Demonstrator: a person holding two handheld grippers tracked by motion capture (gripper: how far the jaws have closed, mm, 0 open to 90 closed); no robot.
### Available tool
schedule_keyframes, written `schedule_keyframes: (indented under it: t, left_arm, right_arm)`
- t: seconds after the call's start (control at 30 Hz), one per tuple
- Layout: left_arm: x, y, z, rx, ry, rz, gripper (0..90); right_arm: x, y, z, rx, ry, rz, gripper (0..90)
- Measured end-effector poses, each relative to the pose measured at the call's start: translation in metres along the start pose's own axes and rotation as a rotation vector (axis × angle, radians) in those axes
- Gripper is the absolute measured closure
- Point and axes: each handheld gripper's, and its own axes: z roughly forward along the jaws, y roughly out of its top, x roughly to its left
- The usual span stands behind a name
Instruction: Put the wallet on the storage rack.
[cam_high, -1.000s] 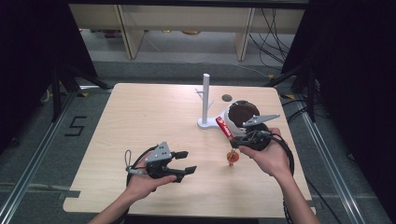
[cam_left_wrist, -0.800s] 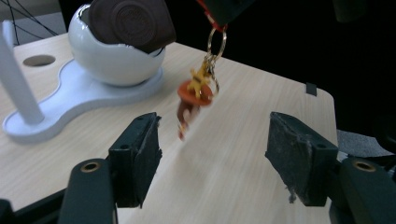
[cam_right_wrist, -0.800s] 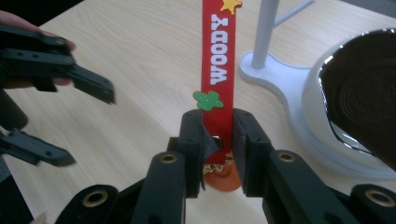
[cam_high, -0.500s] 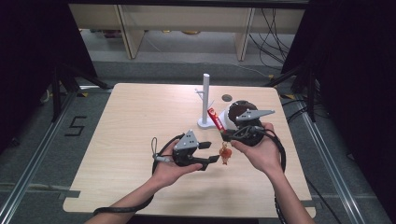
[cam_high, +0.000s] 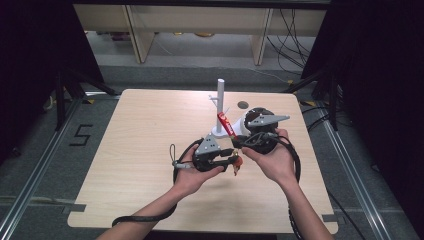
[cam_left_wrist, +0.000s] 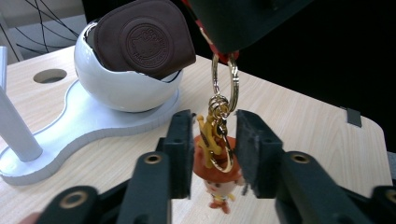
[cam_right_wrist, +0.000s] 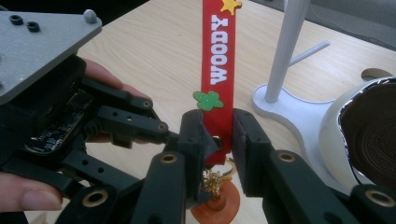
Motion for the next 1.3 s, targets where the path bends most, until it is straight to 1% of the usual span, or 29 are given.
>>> schedule_keyframes:
  t: [0.07,0.13,0.17,0.2,0.23,0.3,0.37,0.4,0.43,0.47,0.5,0.53,0.6,0.67,0.73,0.77,0.8,0.83,0.87,0.9,0.97,1.0,1.03,1.07,1.1,1.13,1.17,1.2,1.3]
  left_arm:
    - [0.001,0.0,0.0,0.008,-0.003,0.0,71.9]
    - [0.002,0.001,0.0,0.003,-0.006,-0.012,76.2]
    - [0.001,0.001,0.001,-0.01,-0.004,-0.026,78.2]
    - [0.002,0.002,0.0,-0.008,-0.004,-0.022,81.0]
    - [0.002,0.002,0.0,-0.007,-0.008,-0.02,82.6]
    - [0.001,0.003,-0.001,-0.007,-0.013,-0.009,83.5]
    - [0.0,0.004,-0.002,-0.01,-0.015,-0.003,83.7]
    - [0.001,0.004,-0.002,-0.02,-0.02,0.003,83.8]
    - [0.0,0.005,-0.004,-0.021,-0.008,0.002,83.8]
    - [0.001,0.005,-0.004,-0.028,-0.013,0.007,83.8]
    - [0.001,0.005,-0.006,-0.024,-0.003,0.005,83.9]
    - [0.002,0.005,-0.007,-0.033,-0.007,0.005,83.9]
    - [0.004,0.007,-0.01,-0.033,0.015,0.0,83.9]
    - [0.006,0.008,-0.012,-0.04,0.033,-0.002,84.0]
    - [0.009,0.01,-0.015,-0.049,0.047,0.002,84.0]
    - [0.01,0.011,-0.017,-0.052,0.059,0.004,84.1]
    - [0.011,0.013,-0.018,-0.052,0.063,0.011,84.1]
    - [0.011,0.014,-0.019,-0.063,0.065,0.011,84.1]
    - [0.012,0.016,-0.021,-0.058,0.083,0.02,84.1]
    - [0.014,0.017,-0.023,-0.062,0.095,0.032,84.1]
    - [0.018,0.019,-0.026,-0.066,0.114,0.031,84.1]
    - [0.021,0.02,-0.027,-0.067,0.122,0.031,84.1]
    - [0.023,0.021,-0.029,-0.061,0.138,0.032,84.1]
    - [0.027,0.021,-0.031,-0.058,0.147,0.04,84.1]
    - [0.03,0.022,-0.033,-0.06,0.16,0.032,84.1]
    - [0.033,0.023,-0.035,-0.061,0.172,0.042,84.1]
    - [0.035,0.024,-0.037,-0.057,0.187,0.047,84.1]
    - [0.038,0.025,-0.039,-0.057,0.198,0.058,84.2]
    - [0.046,0.03,-0.045,-0.052,0.231,0.076,84.1]
  right_arm:
    - [0.0,0.0,0.001,-0.01,0.005,0.003,75.3]
    - [0.002,-0.001,0.0,0.003,0.001,0.036,75.4]
    - [0.001,-0.001,0.0,-0.002,-0.005,0.027,75.4]
    - [0.002,-0.002,-0.001,-0.001,-0.007,0.049,75.4]
    - [0.002,-0.002,-0.001,0.0,-0.004,0.046,75.3]
    - [0.002,-0.002,-0.001,-0.012,-0.009,0.045,75.3]
    - [0.0,-0.002,0.0,-0.03,0.006,0.04,75.3]
    - [0.002,-0.002,-0.002,-0.024,-0.001,0.057,75.3]
    - [0.001,-0.002,-0.002,-0.035,0.0,0.044,75.3]
    - [0.0,-0.001,-0.002,-0.047,0.006,0.027,75.3]
    - [0.001,-0.002,-0.003,-0.048,0.0,0.052,75.3]
    - [0.0,-0.002,-0.002,-0.064,0.011,0.035,75.2]
    - [0.001,-0.003,-0.003,-0.082,0.011,0.056,75.1]
    - [0.001,-0.004,-0.002,-0.117,0.019,0.052,75.1]
    - [0.003,-0.005,-0.004,-0.127,0.016,0.051,75.0]
    - [0.001,-0.005,-0.002,-0.16,0.018,0.011,74.9]
    - [0.003,-0.005,-0.003,-0.16,0.022,0.034,74.8]
    - [0.003,-0.006,-0.003,-0.176,0.029,0.025,74.7]
    - [0.004,-0.006,-0.004,-0.188,0.029,0.047,74.3]
    - [0.003,-0.007,-0.004,-0.213,0.035,0.039,72.4]
    - [0.003,-0.008,-0.008,-0.266,0.034,0.056,67.6]
    - [0.002,-0.009,-0.009,-0.301,0.034,0.021,67.1]
    - [0.003,-0.011,-0.013,-0.315,0.032,0.043,67.1]
    - [0.003,-0.012,-0.016,-0.317,0.025,0.046,66.9]
    - [0.002,-0.014,-0.019,-0.325,0.031,0.034,66.8]
    - [0.003,-0.016,-0.022,-0.334,0.029,0.061,66.5]
    - [0.002,-0.019,-0.024,-0.346,0.035,0.071,65.9]
    - [0.0,-0.023,-0.026,-0.36,0.025,0.055,65.5]
    - [-0.002,-0.036,-0.032,-0.359,0.021,0.102,64.7]
